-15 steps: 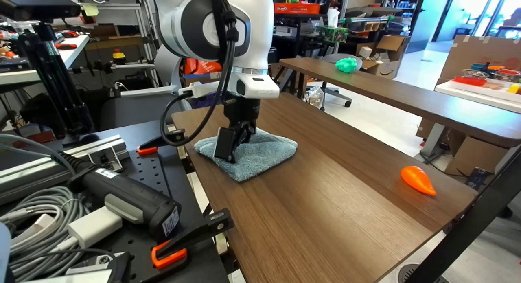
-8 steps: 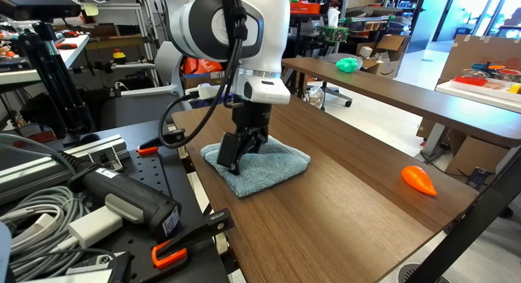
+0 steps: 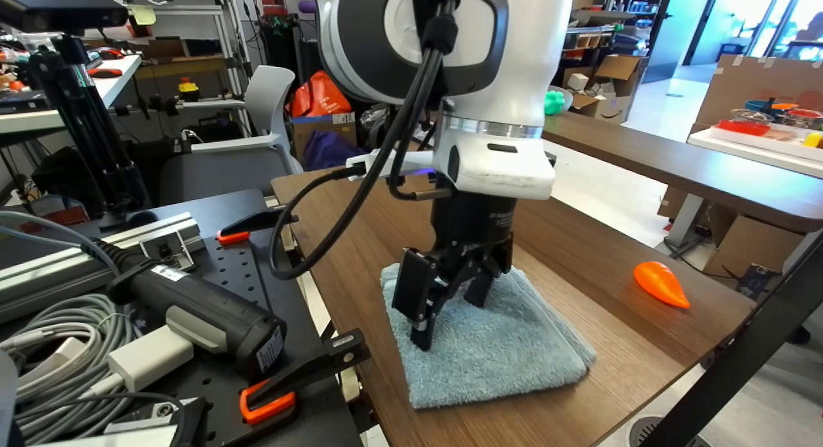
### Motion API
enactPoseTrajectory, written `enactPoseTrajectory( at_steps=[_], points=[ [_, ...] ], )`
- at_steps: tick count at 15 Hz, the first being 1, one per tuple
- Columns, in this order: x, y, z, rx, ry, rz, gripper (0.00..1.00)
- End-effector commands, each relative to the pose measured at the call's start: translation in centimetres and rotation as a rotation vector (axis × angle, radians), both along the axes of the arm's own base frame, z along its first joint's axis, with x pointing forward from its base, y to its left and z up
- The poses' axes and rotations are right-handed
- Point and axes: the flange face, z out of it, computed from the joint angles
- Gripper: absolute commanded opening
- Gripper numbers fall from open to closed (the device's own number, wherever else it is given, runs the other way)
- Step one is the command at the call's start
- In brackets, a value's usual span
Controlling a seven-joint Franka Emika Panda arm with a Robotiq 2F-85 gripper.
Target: Clean up on the table
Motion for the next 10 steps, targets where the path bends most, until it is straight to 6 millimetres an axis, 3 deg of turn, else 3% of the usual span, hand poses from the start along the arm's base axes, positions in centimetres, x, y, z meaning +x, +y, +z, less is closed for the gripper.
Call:
enactPoseTrajectory(
  at_steps=[1,10],
  points=[
    [0.3,-1.08,0.31,-0.008,-0.012,-0.032,1.0],
    [0.4,-1.29,0.3,-0.003,-0.015,-0.041,1.0]
  ],
)
